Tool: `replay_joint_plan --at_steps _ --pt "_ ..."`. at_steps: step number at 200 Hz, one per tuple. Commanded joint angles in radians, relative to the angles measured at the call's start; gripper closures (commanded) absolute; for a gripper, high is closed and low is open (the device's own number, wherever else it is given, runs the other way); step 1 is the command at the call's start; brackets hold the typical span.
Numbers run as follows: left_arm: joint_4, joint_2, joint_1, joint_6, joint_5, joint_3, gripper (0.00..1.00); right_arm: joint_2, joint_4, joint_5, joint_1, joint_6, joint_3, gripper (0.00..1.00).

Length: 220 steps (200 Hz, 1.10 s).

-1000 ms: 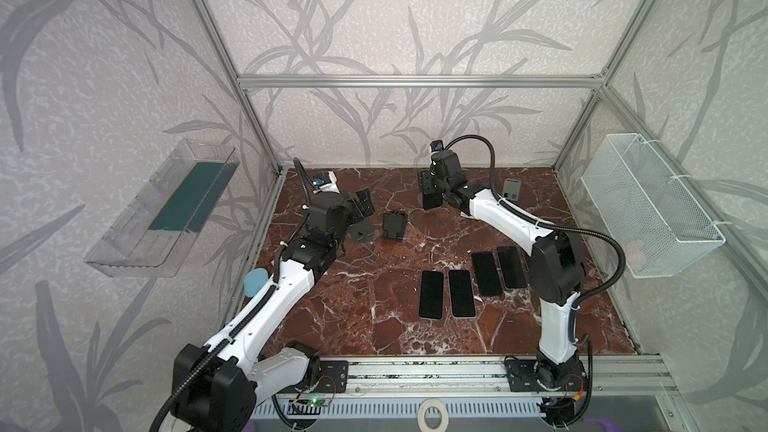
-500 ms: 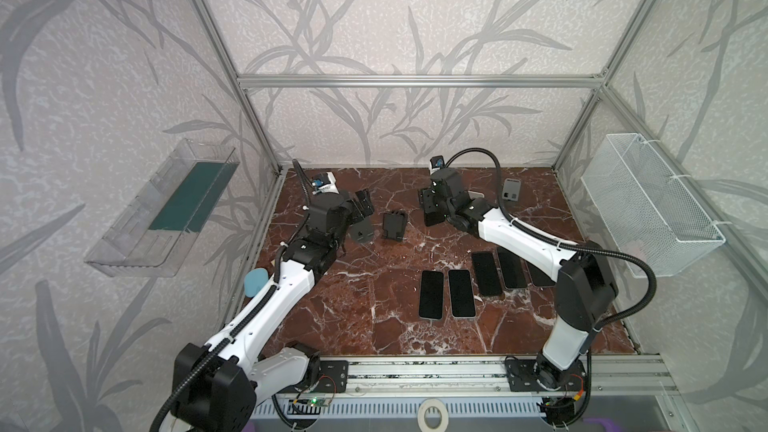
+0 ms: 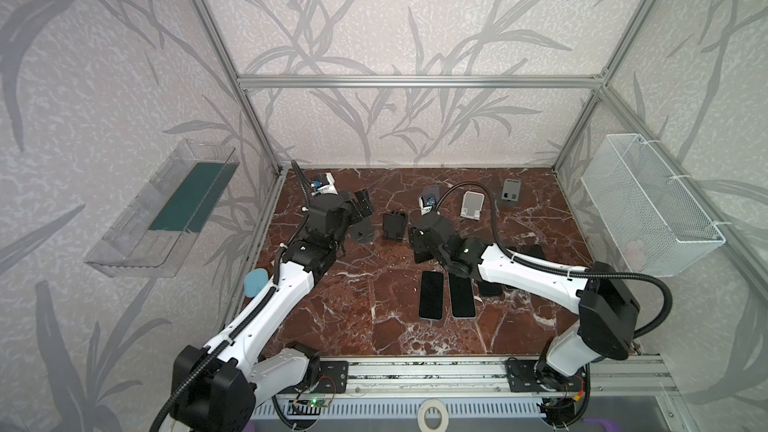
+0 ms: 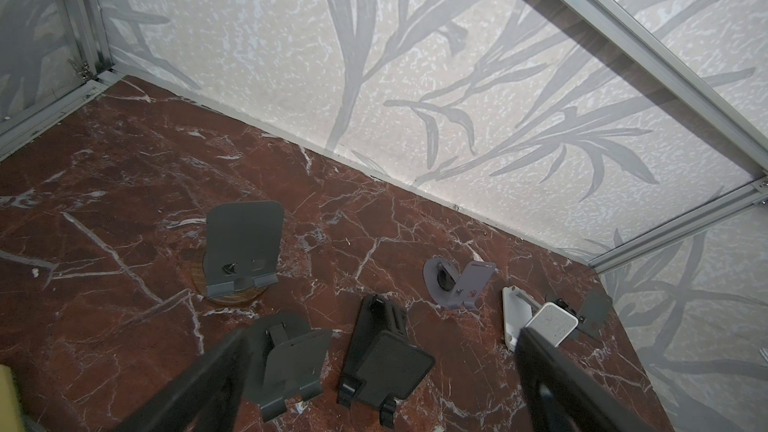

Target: Remove the phone from the phone stand

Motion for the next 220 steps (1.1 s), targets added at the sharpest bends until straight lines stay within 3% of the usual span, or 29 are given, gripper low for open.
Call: replay_joint_plan --at_steps 1,31,88,139,220 --pt "0.02 -0.021 0.006 -0.007 -0.012 -0.009 0.01 -0.026 -0.001 0.038 0.058 0.096 0.006 0.34" --pt "0.023 -0.026 0.006 -0.016 -0.003 -0.01 0.01 0.002 0.027 0.071 0.141 0.159 -0.015 0.35" --pt "0.035 -0.027 0.006 -0.03 0.0 -0.022 0.01 0.07 0.016 0.131 0.205 0.239 0.024 0.35" --pt "0.04 -0.026 0.005 -0.035 0.004 -0.028 0.01 0.137 -0.088 0.163 0.257 0.323 0.067 0.33" --pt "0.045 -0.016 0.005 -0.043 0.01 -0.032 0.02 0.21 -0.097 0.109 0.27 0.399 0.078 0.33"
